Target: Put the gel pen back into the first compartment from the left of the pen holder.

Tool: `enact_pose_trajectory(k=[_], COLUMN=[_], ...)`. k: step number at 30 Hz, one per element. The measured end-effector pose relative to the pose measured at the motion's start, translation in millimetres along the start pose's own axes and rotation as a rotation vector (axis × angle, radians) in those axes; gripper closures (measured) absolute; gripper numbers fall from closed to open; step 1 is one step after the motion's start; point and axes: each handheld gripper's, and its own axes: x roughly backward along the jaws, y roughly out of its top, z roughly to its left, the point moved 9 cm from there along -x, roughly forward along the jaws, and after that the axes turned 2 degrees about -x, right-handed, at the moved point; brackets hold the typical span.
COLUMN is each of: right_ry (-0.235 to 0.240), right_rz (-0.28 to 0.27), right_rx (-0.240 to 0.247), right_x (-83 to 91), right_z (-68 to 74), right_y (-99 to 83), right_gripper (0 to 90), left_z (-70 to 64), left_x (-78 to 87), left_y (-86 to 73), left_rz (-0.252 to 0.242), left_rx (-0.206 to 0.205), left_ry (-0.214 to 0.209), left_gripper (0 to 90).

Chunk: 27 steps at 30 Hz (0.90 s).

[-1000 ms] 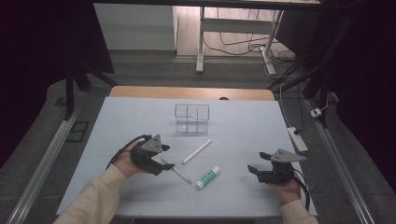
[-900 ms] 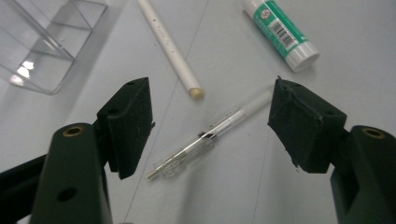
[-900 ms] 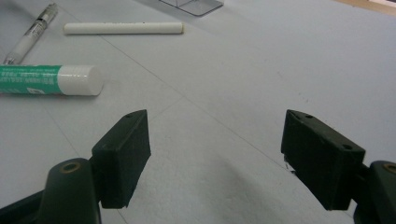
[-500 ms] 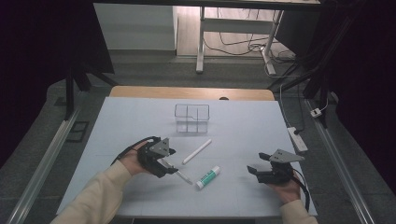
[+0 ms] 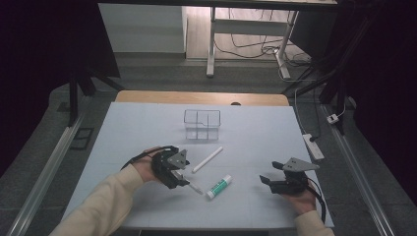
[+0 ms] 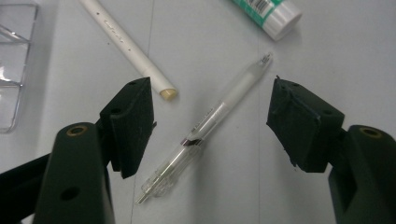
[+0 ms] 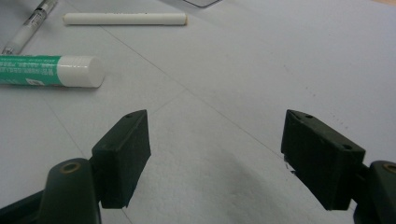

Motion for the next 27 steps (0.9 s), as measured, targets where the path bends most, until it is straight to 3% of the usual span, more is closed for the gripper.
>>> enact_pose_trajectory(k=[14,27], right_ry=[0.005,-0.002], right_rz=[0.021,0.022], right_rx=[0.009,0.0], right_x=[-3.3,-1.0], right_z=[0.6,-2.9], right_y=[-2.8,-3.2], right_gripper=[23.3,23.3], left_z=[3.8,5.6], left_x=[-16.5,-28.9], left_y=[-3.7,-11.6], left_rz=[0.062,0.078], left_rx=[-0.083,-0.105], left_ry=[-0.034,-0.087], left_gripper=[34.0,36.9])
